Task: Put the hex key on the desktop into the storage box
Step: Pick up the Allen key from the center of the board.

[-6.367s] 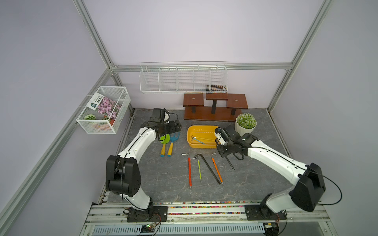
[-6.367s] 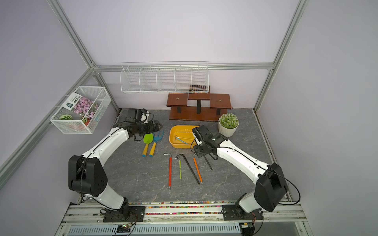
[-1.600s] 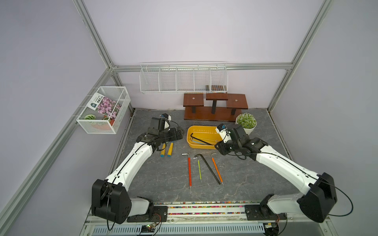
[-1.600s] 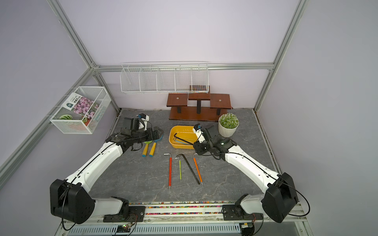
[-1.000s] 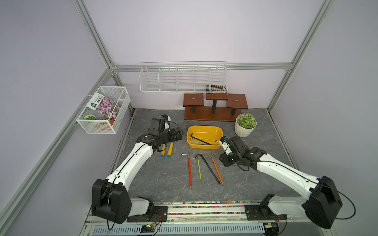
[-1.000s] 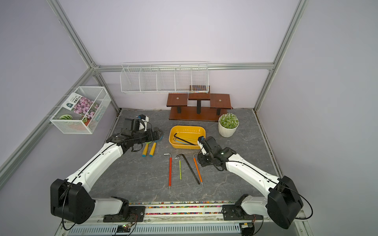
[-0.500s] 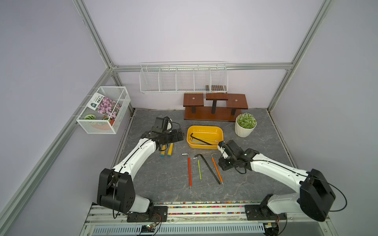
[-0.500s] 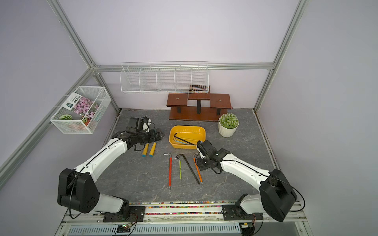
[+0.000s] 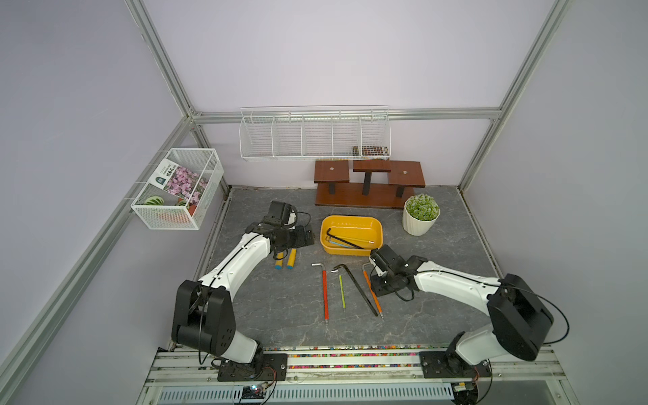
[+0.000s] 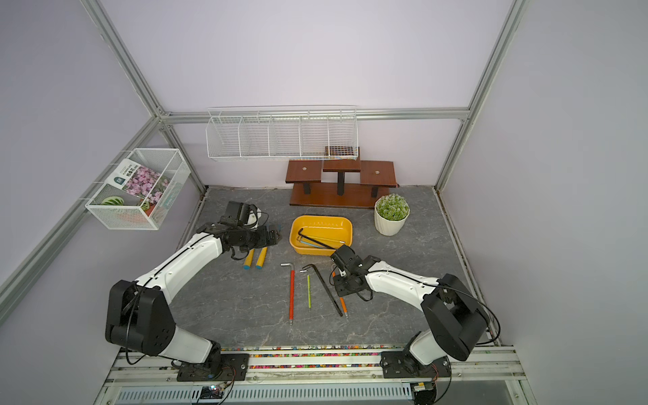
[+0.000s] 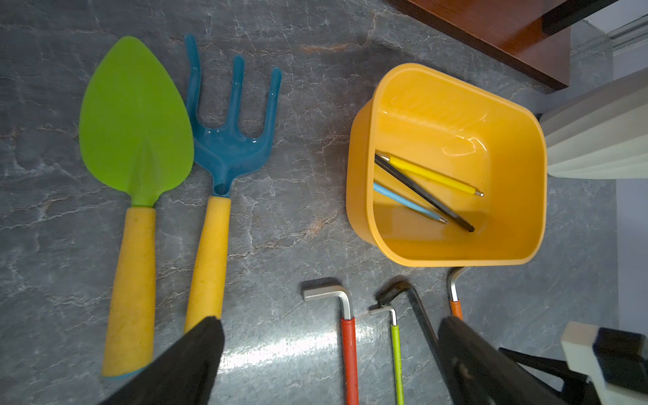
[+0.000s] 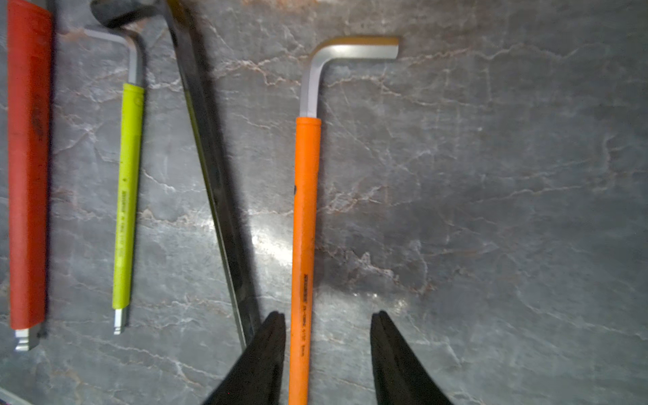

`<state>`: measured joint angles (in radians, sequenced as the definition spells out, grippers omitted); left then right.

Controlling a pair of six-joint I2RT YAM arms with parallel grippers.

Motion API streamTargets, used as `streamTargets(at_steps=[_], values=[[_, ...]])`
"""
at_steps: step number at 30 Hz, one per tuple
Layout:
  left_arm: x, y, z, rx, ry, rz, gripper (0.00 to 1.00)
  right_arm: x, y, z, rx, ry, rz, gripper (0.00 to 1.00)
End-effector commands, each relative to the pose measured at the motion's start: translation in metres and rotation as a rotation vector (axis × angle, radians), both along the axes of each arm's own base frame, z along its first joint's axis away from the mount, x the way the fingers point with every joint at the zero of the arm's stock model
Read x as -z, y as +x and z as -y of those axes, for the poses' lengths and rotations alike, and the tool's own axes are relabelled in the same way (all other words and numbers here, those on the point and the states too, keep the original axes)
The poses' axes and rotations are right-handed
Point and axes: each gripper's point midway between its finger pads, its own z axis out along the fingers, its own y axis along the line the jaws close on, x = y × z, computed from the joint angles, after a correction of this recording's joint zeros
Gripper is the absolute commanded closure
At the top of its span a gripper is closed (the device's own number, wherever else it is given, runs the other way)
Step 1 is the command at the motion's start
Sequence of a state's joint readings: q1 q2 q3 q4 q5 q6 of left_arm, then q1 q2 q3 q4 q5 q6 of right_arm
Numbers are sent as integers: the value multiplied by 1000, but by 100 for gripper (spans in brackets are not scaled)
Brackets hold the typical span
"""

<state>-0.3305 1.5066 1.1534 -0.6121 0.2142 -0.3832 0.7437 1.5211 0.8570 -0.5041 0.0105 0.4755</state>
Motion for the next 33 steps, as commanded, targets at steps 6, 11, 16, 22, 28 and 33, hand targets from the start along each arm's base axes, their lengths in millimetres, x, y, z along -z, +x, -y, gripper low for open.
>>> streamTargets(at_steps=[6,11,16,22,28,33], values=[[-14,2,-1,7,16,42,0,10,4,-9,18,-39,-12,55],[-14,2,-1,7,13,40,0,15,5,-13,7,-70,-17,55],[-15,3,0,8,14,44,0,22,6,-17,4,-92,-31,56],[-16,3,-1,7,16,48,0,29,6,-16,9,-126,-36,57],[-16,3,-2,5,19,50,0,30,7,-12,7,-155,-30,60],[-16,2,-2,3,17,46,0,29,4,-4,10,-193,-31,64]])
